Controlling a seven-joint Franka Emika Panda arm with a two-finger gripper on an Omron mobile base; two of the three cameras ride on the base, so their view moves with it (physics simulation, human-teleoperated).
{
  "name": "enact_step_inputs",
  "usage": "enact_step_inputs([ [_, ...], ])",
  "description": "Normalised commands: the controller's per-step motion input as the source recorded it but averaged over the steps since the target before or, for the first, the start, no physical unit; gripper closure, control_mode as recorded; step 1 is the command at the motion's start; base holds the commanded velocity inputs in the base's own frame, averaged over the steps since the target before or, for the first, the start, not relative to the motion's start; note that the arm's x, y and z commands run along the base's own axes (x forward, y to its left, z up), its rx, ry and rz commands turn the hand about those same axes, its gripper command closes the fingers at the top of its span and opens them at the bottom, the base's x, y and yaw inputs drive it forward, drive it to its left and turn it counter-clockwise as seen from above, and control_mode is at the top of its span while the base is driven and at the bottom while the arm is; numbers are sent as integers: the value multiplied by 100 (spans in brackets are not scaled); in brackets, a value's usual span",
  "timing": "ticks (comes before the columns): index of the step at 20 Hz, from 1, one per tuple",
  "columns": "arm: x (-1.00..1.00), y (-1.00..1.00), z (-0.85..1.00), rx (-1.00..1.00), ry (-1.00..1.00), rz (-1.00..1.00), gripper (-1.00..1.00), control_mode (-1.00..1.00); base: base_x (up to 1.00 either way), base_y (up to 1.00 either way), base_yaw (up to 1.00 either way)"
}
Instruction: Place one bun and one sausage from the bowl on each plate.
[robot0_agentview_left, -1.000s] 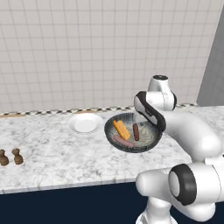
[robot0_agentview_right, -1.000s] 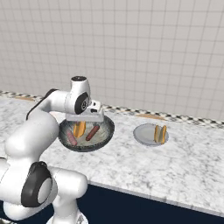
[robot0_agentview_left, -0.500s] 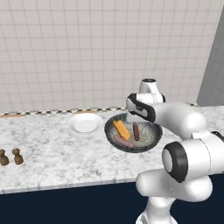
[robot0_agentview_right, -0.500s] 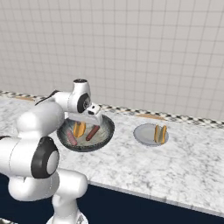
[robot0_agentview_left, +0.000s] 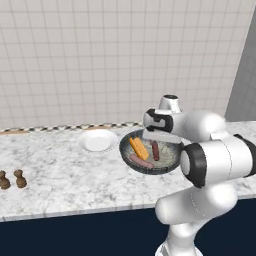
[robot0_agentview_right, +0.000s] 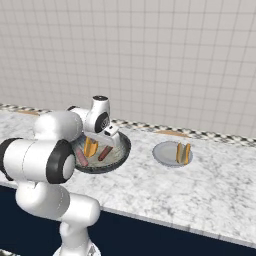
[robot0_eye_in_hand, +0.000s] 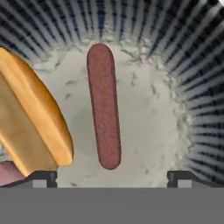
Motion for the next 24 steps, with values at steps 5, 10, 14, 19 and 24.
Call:
enact_step_inputs([
  [5,18,0,-28,0,-15,-9,-100,-100,0,0,0],
  [10,4,-2,-37,0,-13,-6,-100,-100,0,0,0],
  [14,41,0,-15,2,-3,-6,-100,-100,0,0,0],
  [19,47,0,-16,3,0,-10,-100,-100,0,0,0],
  [24,19,0,-23,1,0,-8,-100,-100,0,0,0],
])
